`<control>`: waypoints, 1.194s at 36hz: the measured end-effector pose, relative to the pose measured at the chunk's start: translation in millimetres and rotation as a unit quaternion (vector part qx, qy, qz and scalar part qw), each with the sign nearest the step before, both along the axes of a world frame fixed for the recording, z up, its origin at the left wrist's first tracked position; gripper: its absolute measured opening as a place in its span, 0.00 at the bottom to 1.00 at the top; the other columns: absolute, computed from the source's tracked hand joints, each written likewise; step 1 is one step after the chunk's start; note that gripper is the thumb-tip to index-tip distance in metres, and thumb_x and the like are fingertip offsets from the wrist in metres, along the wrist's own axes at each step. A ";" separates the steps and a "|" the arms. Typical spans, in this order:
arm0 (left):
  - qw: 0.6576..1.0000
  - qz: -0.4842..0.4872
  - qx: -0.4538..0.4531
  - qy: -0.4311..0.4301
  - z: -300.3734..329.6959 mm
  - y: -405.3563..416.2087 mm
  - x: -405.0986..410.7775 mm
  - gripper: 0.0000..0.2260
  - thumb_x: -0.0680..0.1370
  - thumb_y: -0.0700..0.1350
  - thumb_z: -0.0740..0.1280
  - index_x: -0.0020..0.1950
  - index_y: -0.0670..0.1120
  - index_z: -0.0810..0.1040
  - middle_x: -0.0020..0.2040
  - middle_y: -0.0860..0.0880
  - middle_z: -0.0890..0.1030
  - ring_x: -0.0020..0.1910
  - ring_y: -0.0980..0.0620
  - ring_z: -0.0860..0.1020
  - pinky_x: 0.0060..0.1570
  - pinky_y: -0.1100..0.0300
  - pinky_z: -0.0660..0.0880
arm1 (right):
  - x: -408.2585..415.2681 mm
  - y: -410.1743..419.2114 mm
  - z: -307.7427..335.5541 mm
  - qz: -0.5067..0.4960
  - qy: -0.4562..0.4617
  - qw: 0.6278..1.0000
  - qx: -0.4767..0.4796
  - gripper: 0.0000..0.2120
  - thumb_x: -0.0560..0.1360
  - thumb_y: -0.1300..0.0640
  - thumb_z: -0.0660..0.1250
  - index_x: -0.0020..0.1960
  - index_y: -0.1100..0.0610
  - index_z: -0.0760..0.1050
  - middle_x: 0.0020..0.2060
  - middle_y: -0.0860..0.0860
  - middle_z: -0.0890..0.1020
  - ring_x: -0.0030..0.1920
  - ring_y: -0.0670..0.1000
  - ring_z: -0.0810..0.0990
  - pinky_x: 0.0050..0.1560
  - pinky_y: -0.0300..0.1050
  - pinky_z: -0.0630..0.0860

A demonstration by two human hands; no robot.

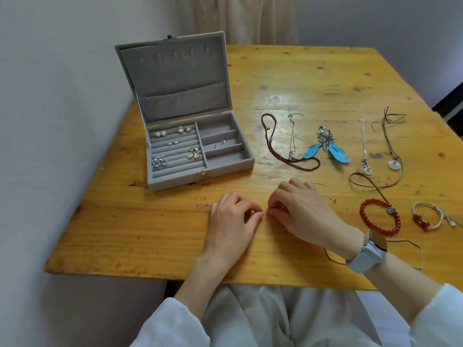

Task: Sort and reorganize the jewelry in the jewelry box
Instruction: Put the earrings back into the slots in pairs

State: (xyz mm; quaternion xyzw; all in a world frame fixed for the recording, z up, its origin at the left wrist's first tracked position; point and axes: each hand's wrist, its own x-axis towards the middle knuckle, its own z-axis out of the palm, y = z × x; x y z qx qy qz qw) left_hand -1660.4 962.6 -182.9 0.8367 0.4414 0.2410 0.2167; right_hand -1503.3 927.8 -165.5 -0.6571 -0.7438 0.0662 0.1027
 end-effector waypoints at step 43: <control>0.979 0.135 0.105 0.112 25.2 123.1 -90.0 0.07 0.76 0.48 0.64 0.48 0.49 0.81 0.44 0.53 0.72 0.48 0.54 0.66 0.47 0.58 0.57 | -54.2 92.3 20.6 0.022 0.147 0.987 0.058 0.05 0.76 0.59 0.61 0.50 0.56 0.75 0.44 0.48 0.75 0.47 0.47 0.70 0.47 0.38 0.69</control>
